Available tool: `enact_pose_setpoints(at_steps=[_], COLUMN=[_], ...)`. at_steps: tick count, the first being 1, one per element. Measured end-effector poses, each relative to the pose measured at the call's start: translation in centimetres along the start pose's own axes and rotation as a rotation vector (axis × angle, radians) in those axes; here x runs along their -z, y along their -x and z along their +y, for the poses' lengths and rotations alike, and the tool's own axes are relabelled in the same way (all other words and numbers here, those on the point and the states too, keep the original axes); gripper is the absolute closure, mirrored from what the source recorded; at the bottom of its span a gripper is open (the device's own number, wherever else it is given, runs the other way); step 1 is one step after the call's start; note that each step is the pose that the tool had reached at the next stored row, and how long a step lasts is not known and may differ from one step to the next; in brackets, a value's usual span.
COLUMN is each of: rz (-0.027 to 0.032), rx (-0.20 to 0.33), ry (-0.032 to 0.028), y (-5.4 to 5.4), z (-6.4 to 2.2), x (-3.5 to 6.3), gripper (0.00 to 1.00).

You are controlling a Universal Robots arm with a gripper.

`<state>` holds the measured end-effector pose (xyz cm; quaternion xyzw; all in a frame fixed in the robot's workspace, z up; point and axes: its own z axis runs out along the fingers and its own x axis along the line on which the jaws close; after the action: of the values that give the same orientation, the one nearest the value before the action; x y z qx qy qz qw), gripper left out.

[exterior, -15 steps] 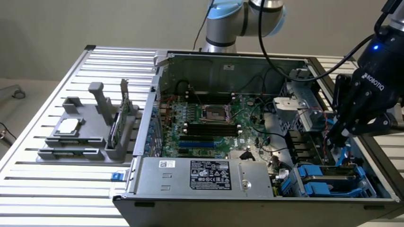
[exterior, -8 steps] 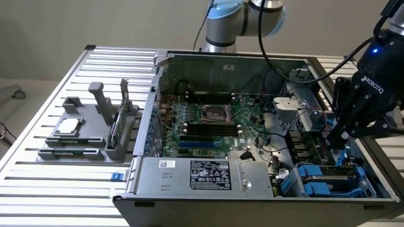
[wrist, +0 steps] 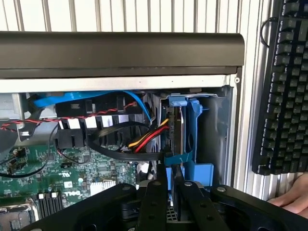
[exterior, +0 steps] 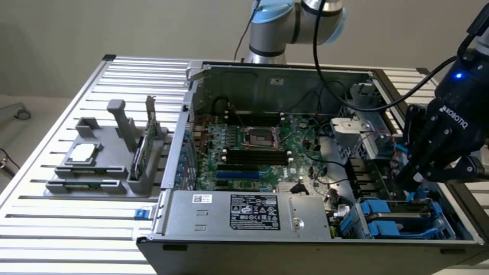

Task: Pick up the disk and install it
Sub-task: 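Insert the first disk wire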

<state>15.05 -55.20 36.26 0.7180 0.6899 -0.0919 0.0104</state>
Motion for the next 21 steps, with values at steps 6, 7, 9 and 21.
enact_pose_setpoints(at_steps=[6,7,9,21], rz=[-0.0031,-0.0034,-0.0053,-0.0384], rx=[0.023,0.027,0.032,0.040], ry=[-0.0006,-0.0014,-0.0030,-0.0621], y=[0.0,0.0,0.0,-0.1], z=[-0.04,-0.06,-0.24,-0.30], x=[-0.66,-0.80,-0.99,-1.20], gripper=[0.84,0.84,0.84,0.84])
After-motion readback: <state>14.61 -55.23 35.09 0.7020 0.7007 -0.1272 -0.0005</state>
